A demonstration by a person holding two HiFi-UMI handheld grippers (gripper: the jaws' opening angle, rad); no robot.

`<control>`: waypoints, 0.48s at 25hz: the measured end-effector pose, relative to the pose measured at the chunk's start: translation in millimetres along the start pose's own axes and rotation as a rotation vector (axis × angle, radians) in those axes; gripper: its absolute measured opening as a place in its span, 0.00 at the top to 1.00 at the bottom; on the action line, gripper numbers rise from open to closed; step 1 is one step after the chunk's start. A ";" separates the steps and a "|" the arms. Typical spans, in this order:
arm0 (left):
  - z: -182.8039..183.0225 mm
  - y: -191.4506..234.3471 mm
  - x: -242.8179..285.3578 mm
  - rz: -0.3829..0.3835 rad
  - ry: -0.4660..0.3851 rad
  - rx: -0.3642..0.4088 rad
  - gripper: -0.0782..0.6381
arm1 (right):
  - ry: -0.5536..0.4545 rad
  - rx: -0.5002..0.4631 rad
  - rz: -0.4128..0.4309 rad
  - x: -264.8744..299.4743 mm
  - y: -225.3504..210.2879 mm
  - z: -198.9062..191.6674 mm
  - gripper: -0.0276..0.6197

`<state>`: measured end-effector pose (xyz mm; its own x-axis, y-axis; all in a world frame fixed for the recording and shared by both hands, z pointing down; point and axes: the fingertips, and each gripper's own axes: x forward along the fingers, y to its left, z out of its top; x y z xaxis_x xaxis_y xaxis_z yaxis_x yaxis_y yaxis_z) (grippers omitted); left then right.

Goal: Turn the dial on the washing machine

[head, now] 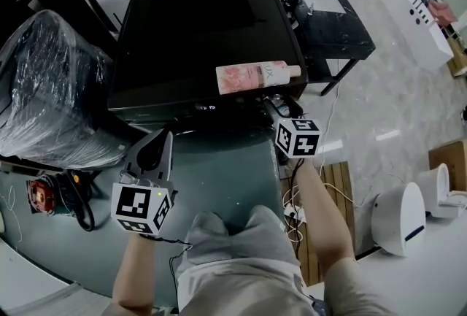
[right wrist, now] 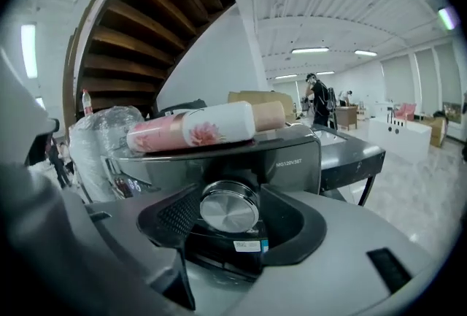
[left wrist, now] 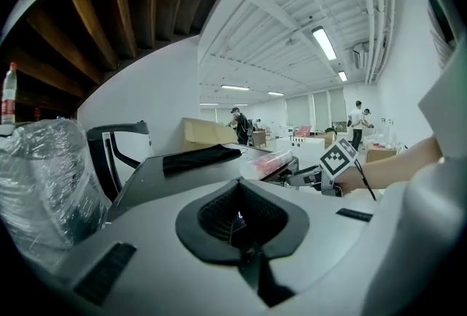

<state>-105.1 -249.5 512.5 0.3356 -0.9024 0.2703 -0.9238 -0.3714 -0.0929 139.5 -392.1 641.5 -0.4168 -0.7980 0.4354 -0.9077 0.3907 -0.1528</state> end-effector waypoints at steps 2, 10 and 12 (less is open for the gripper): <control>-0.1 0.3 0.0 -0.002 0.000 -0.011 0.87 | 0.015 -0.067 -0.022 3.0 2.0 -0.5 0.54; -6.5 -7.6 3.9 -0.021 0.033 -0.015 0.87 | 0.042 -0.315 -0.100 4.5 13.0 -0.7 0.54; -8.6 -10.6 4.0 -0.028 0.044 -0.017 0.87 | 0.039 -0.431 -0.123 3.9 17.9 -0.5 0.53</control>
<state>-95.5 -247.3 522.8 0.3537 -0.8808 0.3149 -0.9171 -0.3928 -0.0687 121.6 -388.0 640.9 -0.2970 -0.8357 0.4619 -0.8439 0.4561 0.2825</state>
